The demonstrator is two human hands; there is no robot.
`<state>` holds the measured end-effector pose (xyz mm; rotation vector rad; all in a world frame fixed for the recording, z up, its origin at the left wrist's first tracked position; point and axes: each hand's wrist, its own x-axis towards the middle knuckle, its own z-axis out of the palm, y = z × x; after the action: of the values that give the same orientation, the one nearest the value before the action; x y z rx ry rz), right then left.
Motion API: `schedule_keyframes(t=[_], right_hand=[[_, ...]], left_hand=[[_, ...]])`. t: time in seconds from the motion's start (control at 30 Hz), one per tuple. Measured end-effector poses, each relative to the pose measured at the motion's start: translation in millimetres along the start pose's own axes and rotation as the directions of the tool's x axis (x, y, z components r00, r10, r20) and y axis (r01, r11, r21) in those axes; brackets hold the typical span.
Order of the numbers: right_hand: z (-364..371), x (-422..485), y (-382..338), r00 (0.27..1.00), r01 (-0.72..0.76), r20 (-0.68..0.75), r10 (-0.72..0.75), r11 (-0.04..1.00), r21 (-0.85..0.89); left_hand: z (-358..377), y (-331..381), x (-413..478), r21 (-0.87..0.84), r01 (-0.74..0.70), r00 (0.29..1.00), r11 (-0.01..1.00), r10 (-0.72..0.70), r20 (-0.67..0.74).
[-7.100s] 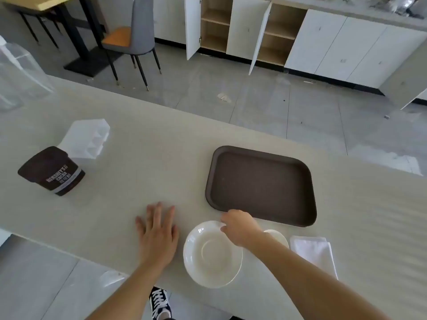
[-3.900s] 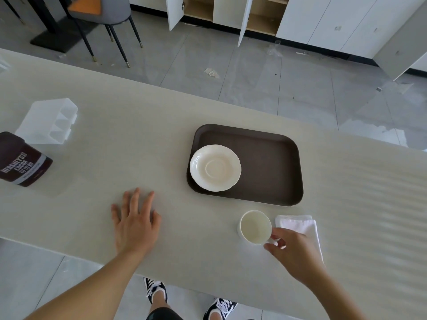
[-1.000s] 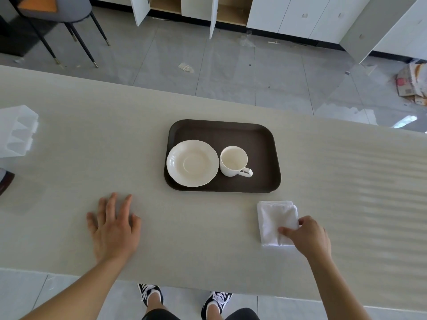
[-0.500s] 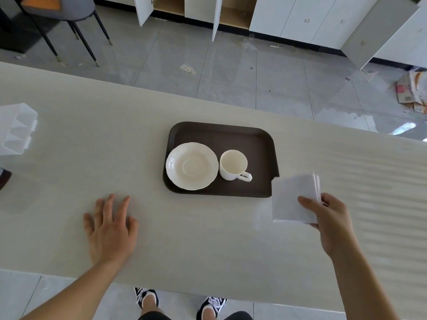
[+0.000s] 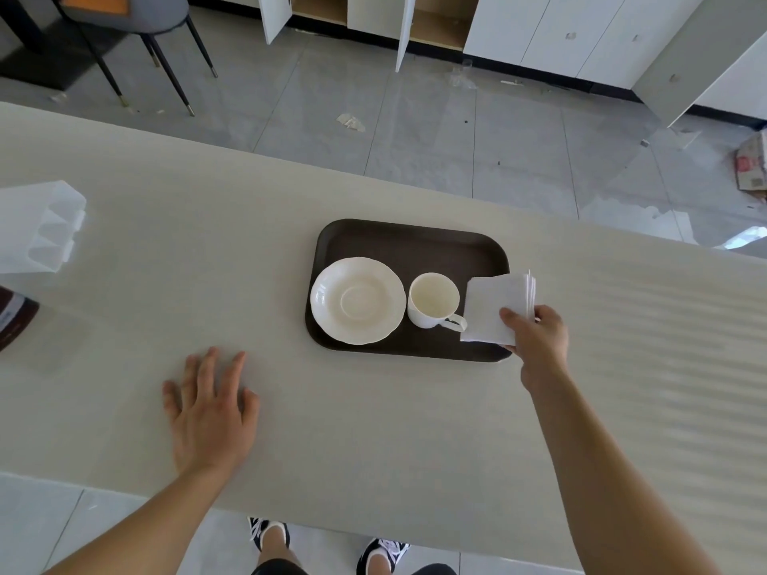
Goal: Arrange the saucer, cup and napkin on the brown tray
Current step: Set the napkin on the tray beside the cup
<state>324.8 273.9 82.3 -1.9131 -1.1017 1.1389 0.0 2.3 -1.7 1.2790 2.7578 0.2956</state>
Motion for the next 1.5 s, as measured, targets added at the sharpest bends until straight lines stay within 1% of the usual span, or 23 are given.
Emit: schedule_keyframes(t=[0.13,0.23,0.33,0.43,0.5,0.63,0.83,1.1,1.17,1.23,1.37,1.43,1.5], right_hand=[[10.4,0.7,8.1,1.0,-0.003,0.01,0.004,0.998,-0.068],[7.0,1.5,11.8,0.999,0.035,-0.026,-0.041,0.977,-0.212],[2.3,-0.2,11.4,0.994,0.101,-0.008,-0.112,0.923,-0.37],[-5.0,-1.0,11.8,0.978,0.175,-0.009,-0.21,0.834,-0.523],[-13.4,-1.4,11.5,0.966,0.191,-0.028,-0.256,0.785,-0.589],[-27.7,1.0,8.7,0.934,0.244,-0.059,-0.353,0.749,-0.617],[-18.1,-3.3,-9.7,0.908,0.345,0.021,-0.418,0.719,-0.603],[31.3,1.5,-79.3,0.821,0.556,0.194,-0.537,0.678,-0.48],[48.6,3.6,-96.9,0.803,0.594,0.27,-0.532,0.67,-0.446],[67.4,4.1,-110.6,0.783,0.621,0.383,-0.49,0.652,-0.436],[105.7,1.5,-123.7,0.674,0.734,0.615,-0.411,0.473,-0.488],[123.9,3.1,-122.9,0.633,0.769,0.688,-0.355,0.396,-0.503],[139.3,6.1,-120.0,0.611,0.787,0.738,-0.288,0.321,-0.526]], left_hand=[[-0.1,0.1,0.5,0.003,0.003,1.0,1.0,-0.003,0.004],[0.4,-0.2,0.4,0.001,0.003,1.0,1.0,-0.003,0.004],[1.9,-1.6,0.4,0.014,0.0,1.0,1.0,0.0,0.01],[3.1,-3.0,1.0,0.017,-0.004,1.0,1.0,0.004,0.01],[3.8,-3.6,1.2,0.021,-0.001,1.0,1.0,0.001,0.014],[4.5,-3.9,1.1,0.026,-0.001,1.0,1.0,0.0,0.016],[3.4,-2.5,1.4,0.003,0.007,1.0,1.0,-0.007,-0.008],[7.1,-4.6,2.0,0.017,0.01,1.0,1.0,-0.01,-0.003],[7.1,-5.1,2.2,0.016,0.012,1.0,1.0,-0.012,0.001],[6.5,-4.7,2.2,0.02,0.012,1.0,1.0,-0.012,-0.002],[5.3,-3.3,1.1,0.018,0.011,1.0,1.0,-0.011,-0.003],[4.2,-2.7,0.8,0.012,0.013,1.0,1.0,-0.012,-0.007],[2.9,-1.8,1.0,0.008,0.017,1.0,1.0,-0.017,-0.007]])
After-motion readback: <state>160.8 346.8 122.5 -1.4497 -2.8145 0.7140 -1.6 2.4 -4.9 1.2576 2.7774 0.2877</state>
